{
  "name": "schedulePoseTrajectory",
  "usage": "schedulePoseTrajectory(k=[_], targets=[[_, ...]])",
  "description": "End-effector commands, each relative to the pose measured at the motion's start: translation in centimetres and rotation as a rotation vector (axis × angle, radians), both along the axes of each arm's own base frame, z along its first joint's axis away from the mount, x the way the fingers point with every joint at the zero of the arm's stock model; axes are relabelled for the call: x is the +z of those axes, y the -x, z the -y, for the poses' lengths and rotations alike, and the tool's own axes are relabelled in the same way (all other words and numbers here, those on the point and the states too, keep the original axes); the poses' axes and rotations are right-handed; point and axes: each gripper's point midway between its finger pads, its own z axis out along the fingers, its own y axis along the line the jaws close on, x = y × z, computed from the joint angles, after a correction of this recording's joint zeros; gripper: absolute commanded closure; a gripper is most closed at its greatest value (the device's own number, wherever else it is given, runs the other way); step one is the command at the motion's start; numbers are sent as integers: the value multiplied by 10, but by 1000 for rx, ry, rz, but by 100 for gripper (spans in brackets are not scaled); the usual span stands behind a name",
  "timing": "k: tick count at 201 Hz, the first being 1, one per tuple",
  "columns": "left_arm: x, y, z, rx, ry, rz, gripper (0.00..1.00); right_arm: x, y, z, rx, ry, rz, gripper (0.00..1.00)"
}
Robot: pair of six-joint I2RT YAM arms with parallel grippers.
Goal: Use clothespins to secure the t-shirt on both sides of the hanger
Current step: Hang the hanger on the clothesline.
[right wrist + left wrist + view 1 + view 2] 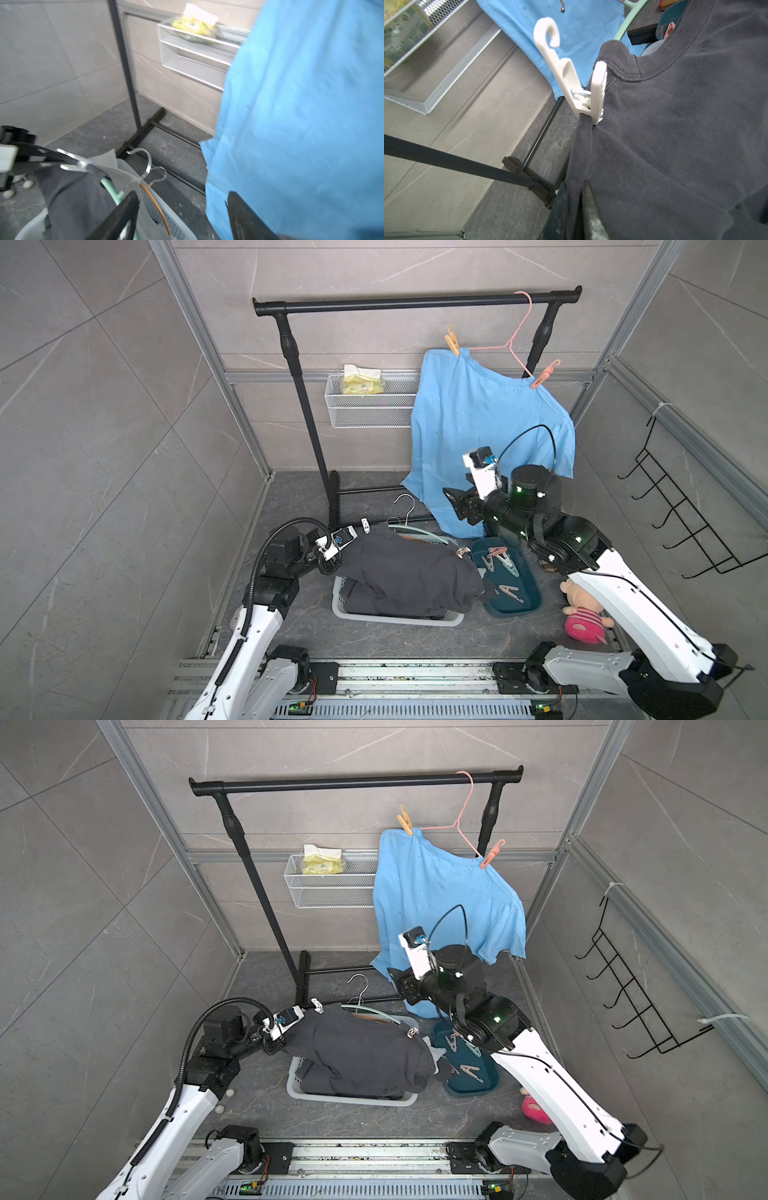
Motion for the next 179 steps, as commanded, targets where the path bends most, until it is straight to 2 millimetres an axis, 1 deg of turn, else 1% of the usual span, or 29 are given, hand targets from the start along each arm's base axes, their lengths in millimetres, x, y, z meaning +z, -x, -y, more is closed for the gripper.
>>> schedulePoseTrajectory(k=[1, 11, 28, 50, 63, 66, 70, 85, 100, 120, 149, 172, 179], targets=[[42, -1, 5, -14, 82, 131, 100, -45, 13, 42, -145, -33, -163, 24], [44, 0, 5, -13, 88, 138, 100, -53, 22, 55, -148, -63, -197, 20], [48, 0, 5, -12, 98, 155, 100, -70, 39, 63, -106, -119, -274, 17], [50, 2, 5, -11, 104, 166, 100, -92, 68, 60, -5, -190, -379, 19], [51, 3, 7, -28, 106, 174, 100, -100, 85, 54, 66, -229, -404, 20], [51, 3, 8, -33, 103, 176, 100, -100, 87, 52, 80, -237, -405, 20], [51, 4, 8, -40, 101, 180, 100, -103, 92, 49, 104, -253, -417, 21], [53, 4, 11, -58, 106, 182, 100, -116, 102, 42, 150, -287, -466, 25], [58, 6, 13, -71, 112, 195, 100, -127, 108, 33, 203, -322, -504, 30], [61, 6, 13, -72, 119, 207, 100, -138, 114, 25, 261, -344, -529, 33], [63, 8, 14, -81, 126, 208, 100, -162, 110, 23, 267, -321, -557, 37], [68, 12, 15, -94, 134, 226, 100, -163, 106, 16, 301, -324, -589, 45], [69, 12, 15, -97, 138, 231, 100, -165, 105, 14, 308, -327, -597, 45]])
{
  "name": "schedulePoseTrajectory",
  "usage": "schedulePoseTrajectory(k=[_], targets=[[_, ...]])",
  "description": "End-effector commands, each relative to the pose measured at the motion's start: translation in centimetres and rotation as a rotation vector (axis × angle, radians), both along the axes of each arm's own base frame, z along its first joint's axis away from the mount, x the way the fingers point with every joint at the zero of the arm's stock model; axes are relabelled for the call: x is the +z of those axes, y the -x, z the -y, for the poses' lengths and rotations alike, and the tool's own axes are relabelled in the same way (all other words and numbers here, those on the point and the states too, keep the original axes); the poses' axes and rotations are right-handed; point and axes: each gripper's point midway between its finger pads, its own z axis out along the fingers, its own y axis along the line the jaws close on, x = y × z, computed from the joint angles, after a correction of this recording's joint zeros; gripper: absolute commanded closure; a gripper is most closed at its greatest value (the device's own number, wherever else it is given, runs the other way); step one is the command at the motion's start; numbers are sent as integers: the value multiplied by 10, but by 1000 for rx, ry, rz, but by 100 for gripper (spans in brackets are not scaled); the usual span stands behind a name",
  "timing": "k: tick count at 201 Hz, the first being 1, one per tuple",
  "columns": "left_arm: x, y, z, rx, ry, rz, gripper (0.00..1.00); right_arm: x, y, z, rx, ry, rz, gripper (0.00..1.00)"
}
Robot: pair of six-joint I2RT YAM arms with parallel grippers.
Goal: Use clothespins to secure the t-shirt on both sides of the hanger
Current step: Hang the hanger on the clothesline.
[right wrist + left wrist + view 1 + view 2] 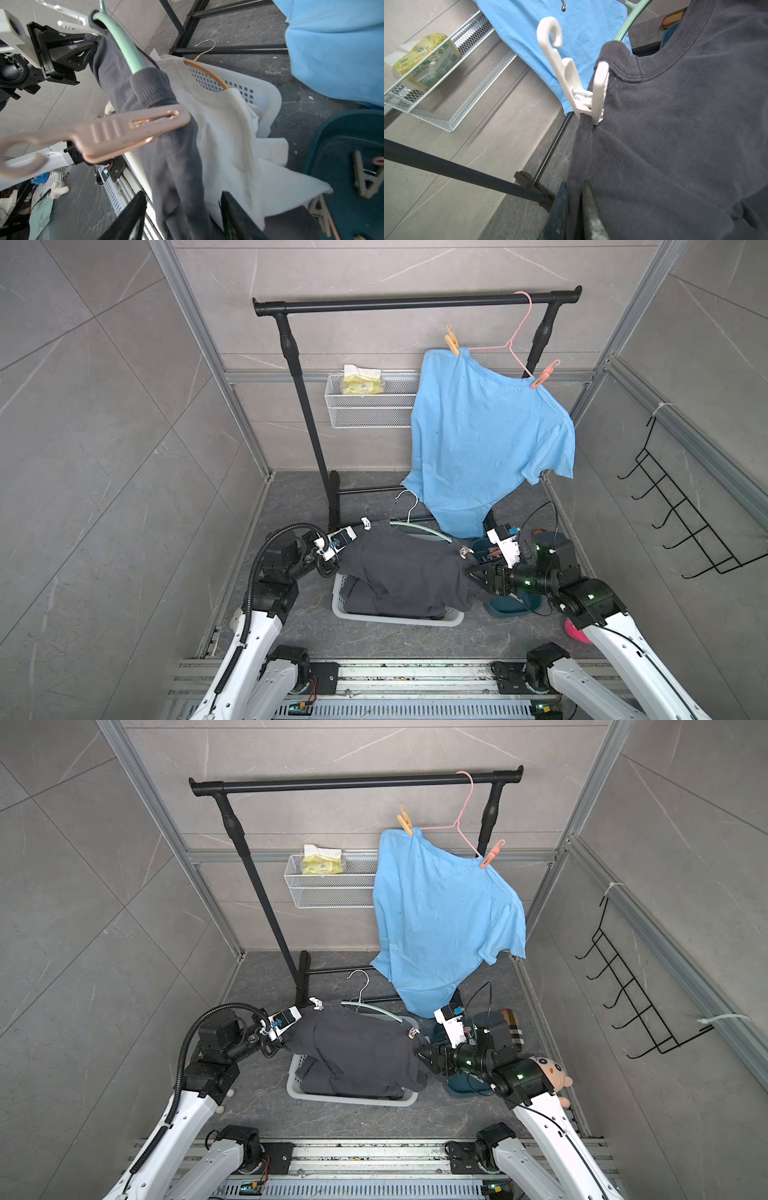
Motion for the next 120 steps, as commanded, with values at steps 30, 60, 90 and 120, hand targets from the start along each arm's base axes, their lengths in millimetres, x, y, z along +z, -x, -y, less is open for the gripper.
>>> schedulePoseTrajectory(k=[30, 60, 90, 120], targets=[[57, 10, 11, -68, 110, 145, 100, 5, -3, -18, 95, -75, -7, 54], [63, 10, 9, -55, 122, 156, 100, 19, 3, -23, 137, -119, 29, 64], [65, 6, 5, -24, 124, 159, 100, 30, 10, -23, 157, -136, 65, 88], [73, 9, 5, -23, 146, 173, 87, 45, 12, -23, 171, -140, 95, 100]])
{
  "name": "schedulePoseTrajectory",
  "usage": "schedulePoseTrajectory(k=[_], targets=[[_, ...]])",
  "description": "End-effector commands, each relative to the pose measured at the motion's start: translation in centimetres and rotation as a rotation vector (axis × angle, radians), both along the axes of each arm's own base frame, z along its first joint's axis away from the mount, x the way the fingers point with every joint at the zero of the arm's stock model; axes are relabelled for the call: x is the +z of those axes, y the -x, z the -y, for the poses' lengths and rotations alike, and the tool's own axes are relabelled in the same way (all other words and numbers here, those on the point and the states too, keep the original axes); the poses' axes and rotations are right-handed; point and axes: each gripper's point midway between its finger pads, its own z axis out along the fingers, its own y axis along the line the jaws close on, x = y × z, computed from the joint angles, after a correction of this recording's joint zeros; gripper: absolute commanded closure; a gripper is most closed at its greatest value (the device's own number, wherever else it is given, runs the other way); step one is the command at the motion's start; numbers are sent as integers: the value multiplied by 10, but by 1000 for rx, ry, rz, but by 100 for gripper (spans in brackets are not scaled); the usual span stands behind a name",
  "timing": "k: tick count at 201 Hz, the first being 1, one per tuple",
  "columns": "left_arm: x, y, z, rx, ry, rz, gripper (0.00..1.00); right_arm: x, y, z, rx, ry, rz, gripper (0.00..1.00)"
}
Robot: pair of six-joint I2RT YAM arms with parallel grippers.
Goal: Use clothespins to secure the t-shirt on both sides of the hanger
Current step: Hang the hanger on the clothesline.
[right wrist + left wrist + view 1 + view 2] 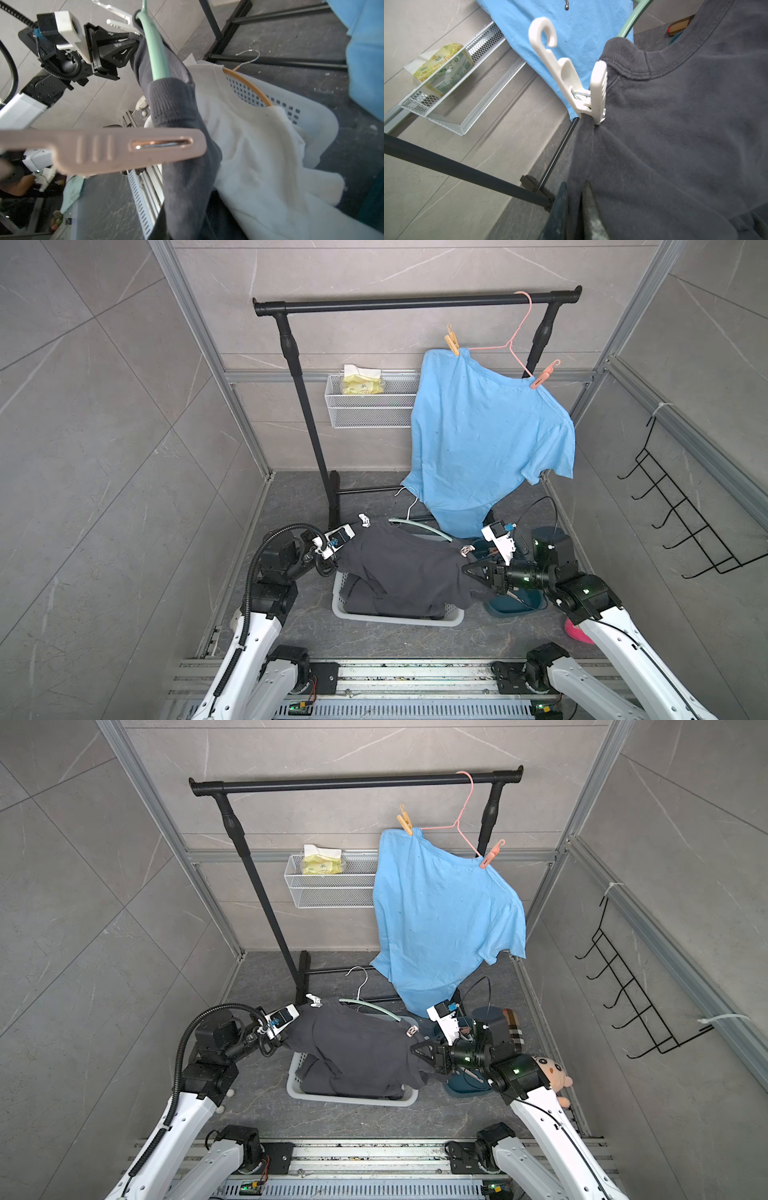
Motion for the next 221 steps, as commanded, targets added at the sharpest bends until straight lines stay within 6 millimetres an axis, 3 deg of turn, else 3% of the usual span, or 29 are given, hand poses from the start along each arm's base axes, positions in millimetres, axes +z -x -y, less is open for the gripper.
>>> schedulePoseTrajectory(k=[1, 13, 27, 51, 101, 140, 158, 188, 221], targets=[[61, 10, 6, -35, 116, 139, 87, 23, 2, -2, 24, -26, 47, 100], [66, 12, 4, -24, 132, 147, 78, 33, 2, -2, 21, -30, 60, 100], [77, 12, -2, 23, 187, 140, 55, 45, 1, -3, 21, -40, 76, 100], [96, 22, -12, 77, 290, 156, 1, 72, 1, -3, 23, -63, 127, 100], [116, 36, -48, 272, 504, 143, 0, 142, 12, 3, 13, -103, 292, 100], [111, 41, -73, 431, 623, 6, 0, 196, 14, 14, -70, -130, 439, 100], [101, 38, -80, 487, 636, -42, 0, 220, 10, 20, -123, -157, 516, 100], [81, 33, -72, 475, 669, -146, 0, 265, 10, 30, -189, -194, 640, 100], [28, 13, -62, 534, 601, -415, 0, 316, 15, 39, -243, -231, 753, 100]])
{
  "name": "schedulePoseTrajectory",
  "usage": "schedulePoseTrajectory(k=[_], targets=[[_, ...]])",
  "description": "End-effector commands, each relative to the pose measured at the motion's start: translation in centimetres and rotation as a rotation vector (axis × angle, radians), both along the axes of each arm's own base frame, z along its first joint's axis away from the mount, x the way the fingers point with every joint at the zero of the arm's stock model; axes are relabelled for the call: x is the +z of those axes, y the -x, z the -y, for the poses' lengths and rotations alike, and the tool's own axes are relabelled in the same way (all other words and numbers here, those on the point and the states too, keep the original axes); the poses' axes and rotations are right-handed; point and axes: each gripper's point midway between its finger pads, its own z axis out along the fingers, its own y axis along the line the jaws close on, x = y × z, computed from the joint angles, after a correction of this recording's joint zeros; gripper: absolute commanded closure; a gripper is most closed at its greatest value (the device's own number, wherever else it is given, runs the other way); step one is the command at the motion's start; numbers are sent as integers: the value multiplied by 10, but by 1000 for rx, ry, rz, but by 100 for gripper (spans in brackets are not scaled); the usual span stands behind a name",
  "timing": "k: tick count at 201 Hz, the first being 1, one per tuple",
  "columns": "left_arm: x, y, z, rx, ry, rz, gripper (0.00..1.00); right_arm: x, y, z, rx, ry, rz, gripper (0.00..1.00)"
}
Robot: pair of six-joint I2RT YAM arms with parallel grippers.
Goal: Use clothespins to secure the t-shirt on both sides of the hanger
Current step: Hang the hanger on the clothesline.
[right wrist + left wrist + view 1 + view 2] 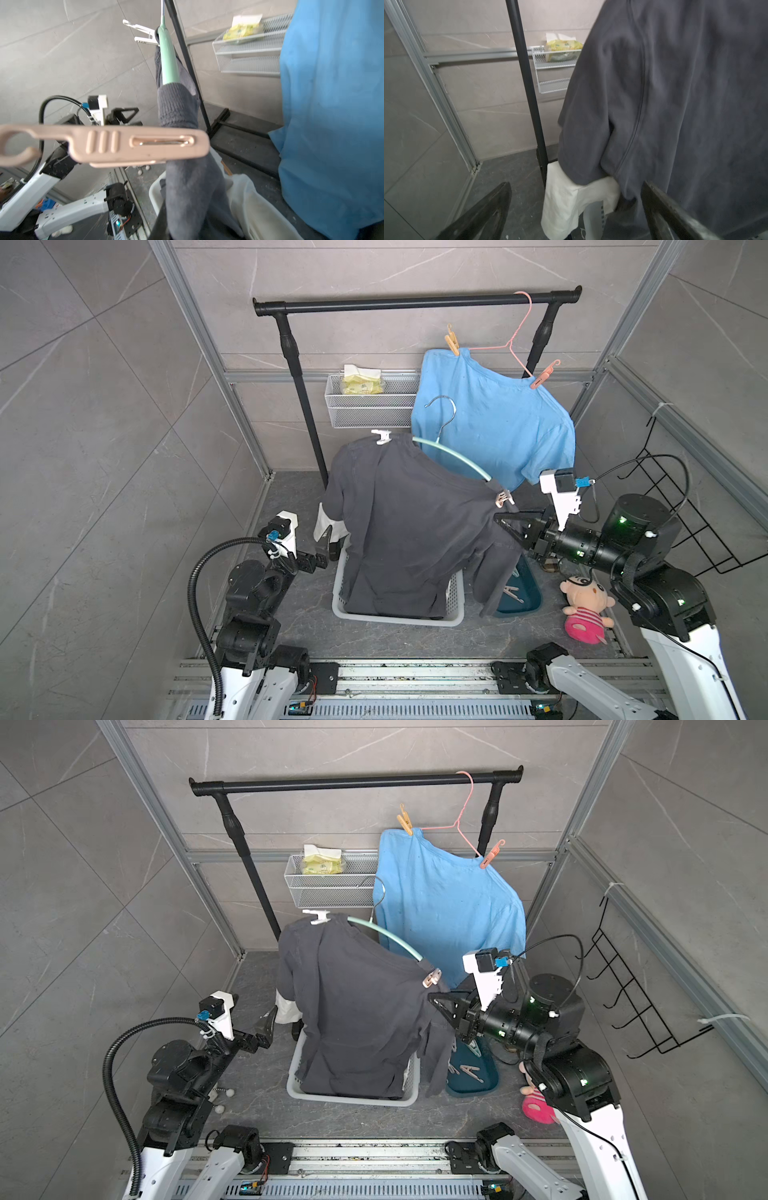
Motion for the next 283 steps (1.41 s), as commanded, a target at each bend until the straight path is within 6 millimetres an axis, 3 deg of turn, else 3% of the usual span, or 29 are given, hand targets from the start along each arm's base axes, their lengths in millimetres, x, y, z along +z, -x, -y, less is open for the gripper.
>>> schedulePoseTrajectory(k=[1, 27, 43, 78, 122, 152, 181, 215, 231, 264, 283], targets=[[-37, -13, 6, -9, 47, -224, 0, 99, 18, 13, -46, -123, 325, 100], [-67, -21, 16, -45, 58, -393, 2, 131, 26, 17, -54, -137, 394, 100], [-73, -23, 22, -69, 78, -423, 4, 147, 35, 19, -44, -147, 427, 100], [-81, -23, 23, -79, 71, -444, 9, 159, 43, 24, -61, -158, 457, 100], [-116, -28, 11, 43, 137, -614, 16, 195, 44, 58, -267, -207, 529, 100], [-141, -28, 6, 126, 192, -722, 18, 234, 70, 76, -319, -273, 622, 100], [-159, -26, 16, 123, 206, -778, 18, 258, 83, 86, -344, -310, 678, 100], [-186, -16, 25, 169, 190, -855, 17, 259, 64, 88, -406, -264, 682, 100], [-198, -10, 18, 234, 175, -862, 16, 256, 49, 91, -458, -229, 679, 100], [-212, 4, 1, 342, 180, -881, 12, 233, 15, 89, -522, -118, 632, 100], [-219, 11, 2, 340, 199, -894, 11, 224, 4, 88, -534, -72, 614, 100]])
